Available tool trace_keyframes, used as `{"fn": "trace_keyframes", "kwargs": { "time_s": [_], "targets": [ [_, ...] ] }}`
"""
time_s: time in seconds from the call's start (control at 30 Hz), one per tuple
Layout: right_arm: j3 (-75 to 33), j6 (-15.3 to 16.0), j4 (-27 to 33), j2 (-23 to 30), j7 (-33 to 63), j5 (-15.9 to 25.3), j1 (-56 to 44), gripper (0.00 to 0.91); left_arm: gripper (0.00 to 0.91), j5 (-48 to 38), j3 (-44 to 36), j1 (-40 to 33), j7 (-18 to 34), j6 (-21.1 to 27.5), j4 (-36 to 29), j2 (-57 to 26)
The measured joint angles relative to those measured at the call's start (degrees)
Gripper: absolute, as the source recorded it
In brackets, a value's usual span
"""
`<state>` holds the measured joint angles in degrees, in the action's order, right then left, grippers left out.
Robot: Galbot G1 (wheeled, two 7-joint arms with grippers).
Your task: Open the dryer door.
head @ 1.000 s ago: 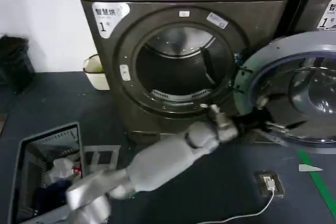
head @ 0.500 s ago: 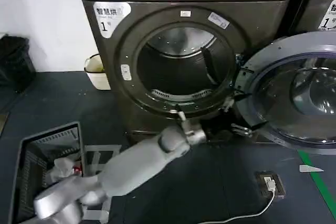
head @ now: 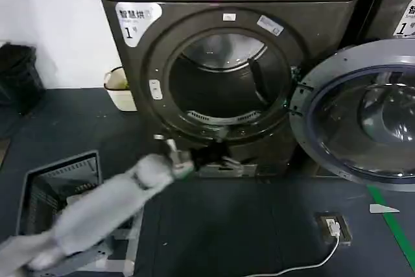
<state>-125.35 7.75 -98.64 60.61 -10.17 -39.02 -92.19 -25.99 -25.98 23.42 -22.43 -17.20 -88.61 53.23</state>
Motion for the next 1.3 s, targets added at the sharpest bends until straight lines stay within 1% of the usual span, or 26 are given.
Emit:
{"fn": "trace_keyframes", "kwargs": {
  "time_s": [0.13, 0.23, 0.33, 0.43, 0.57, 0.67, 0.9, 0.97, 1.17, 1.3],
  "targets": [
    [-1.2, 0.0, 0.1, 0.0, 0.2, 0.0, -0.9, 0.907, 0.907, -1.7, 2.4, 1.1, 0.7, 1.9, 0.4, -6.3],
    [-1.7, -0.1, 0.0, 0.0, 0.2, 0.0, -1.2, 0.907, 0.907, -2.4, 2.6, 1.9, 0.6, 3.2, 1.6, -11.0],
    [-1.8, -0.1, -0.1, 0.0, 0.2, 0.0, -1.1, 0.907, 0.907, -0.4, 2.0, 1.7, -0.1, 4.7, 3.1, -15.6],
    [-1.6, -0.1, -0.3, 0.2, 0.2, 0.0, -0.9, 0.907, 0.907, 2.2, 0.7, 1.6, -2.5, 7.4, 4.9, -20.2],
    [-1.3, -0.1, -0.6, 0.3, 0.2, 0.0, -0.6, 0.907, 0.907, 5.9, -0.4, 2.1, -7.1, 8.6, 5.7, -25.7],
    [-1.3, -0.1, -0.7, 0.4, 0.1, 0.0, -0.6, 0.907, 0.907, 6.9, -1.3, 1.8, -8.6, 9.2, 6.0, -29.0],
    [-1.3, 0.0, -0.7, 0.3, 0.0, -0.2, -0.6, 0.907, 0.907, 9.2, -5.0, 0.7, -10.0, 8.2, 6.8, -35.7],
    [-1.3, 0.1, -0.8, 0.4, 0.0, -0.2, -0.6, 0.907, 0.907, 9.7, -5.6, 1.0, -10.5, 7.2, 7.4, -37.0],
    [-1.7, 0.2, -1.1, 0.4, 0.3, -0.4, -0.4, 0.907, 0.907, 15.3, -6.4, 3.2, -11.5, 3.9, 9.8, -40.3],
    [-1.5, 0.2, -1.1, 0.4, 0.3, -0.4, 0.0, 0.907, 0.907, 17.4, -5.5, 5.3, -12.1, 3.4, 10.4, -42.2]
  ]
}}
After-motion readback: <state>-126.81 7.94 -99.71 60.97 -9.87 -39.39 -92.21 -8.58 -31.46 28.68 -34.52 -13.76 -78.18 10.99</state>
